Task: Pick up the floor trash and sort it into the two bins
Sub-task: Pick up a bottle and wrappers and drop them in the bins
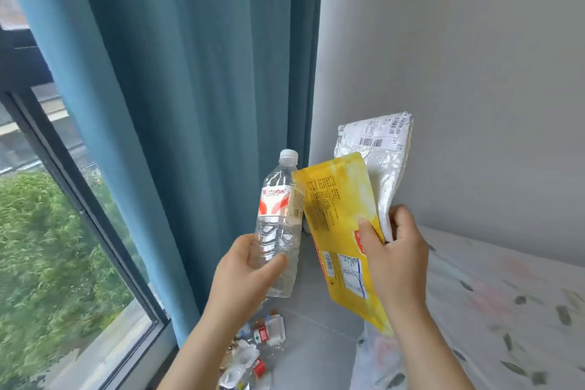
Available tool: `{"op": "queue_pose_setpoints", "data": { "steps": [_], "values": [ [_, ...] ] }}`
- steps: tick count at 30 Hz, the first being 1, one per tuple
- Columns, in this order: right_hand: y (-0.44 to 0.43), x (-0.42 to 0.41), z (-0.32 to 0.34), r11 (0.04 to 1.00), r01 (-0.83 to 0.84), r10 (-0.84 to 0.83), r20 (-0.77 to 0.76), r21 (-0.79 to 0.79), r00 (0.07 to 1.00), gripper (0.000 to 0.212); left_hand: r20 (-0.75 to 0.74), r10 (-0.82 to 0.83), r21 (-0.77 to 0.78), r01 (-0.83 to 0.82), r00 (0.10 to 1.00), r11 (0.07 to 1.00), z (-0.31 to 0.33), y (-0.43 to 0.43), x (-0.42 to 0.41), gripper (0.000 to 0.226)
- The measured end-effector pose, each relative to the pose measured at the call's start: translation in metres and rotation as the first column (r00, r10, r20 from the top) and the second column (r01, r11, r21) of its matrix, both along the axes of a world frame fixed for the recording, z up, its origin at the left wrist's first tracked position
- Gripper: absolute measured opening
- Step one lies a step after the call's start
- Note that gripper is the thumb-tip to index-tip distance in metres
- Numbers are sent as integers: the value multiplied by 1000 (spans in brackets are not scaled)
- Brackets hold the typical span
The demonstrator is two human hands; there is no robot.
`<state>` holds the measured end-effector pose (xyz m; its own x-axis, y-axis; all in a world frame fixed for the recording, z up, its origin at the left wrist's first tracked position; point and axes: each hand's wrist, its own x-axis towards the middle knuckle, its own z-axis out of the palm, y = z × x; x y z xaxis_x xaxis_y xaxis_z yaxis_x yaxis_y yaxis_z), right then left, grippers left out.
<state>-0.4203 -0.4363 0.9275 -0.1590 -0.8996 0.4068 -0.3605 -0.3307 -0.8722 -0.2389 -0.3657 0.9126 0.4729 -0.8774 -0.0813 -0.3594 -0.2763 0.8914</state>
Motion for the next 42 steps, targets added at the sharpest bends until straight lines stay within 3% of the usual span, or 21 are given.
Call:
{"op": "queue_pose_setpoints", "data": {
  "steps": [10, 22, 28, 37, 42],
  "values": [
    [-68, -21, 1, 995, 95, -95, -12, 8, 995, 34, -31, -111, -39, 110, 993, 993, -3, -89, -18, 20],
    [-177, -2, 5, 981, 192, -191, -79, 9, 978, 33, -33, -190, -53, 188, 981, 981, 2, -211, 12, 38],
    [-235, -6, -5, 978, 209, -207, -84, 18, 975, 42, -41, -200, -14, 199, 979, 980, -6, -270, 11, 37],
    [-364, -27, -8, 987, 158, -157, -41, 37, 987, 37, -35, -174, -1, 174, 984, 985, -13, -394, -8, 30],
    [-432, -42, -13, 990, 110, -103, -79, 89, 992, 29, -31, -131, 29, 132, 991, 991, -16, -452, -17, 39]
  ]
}}
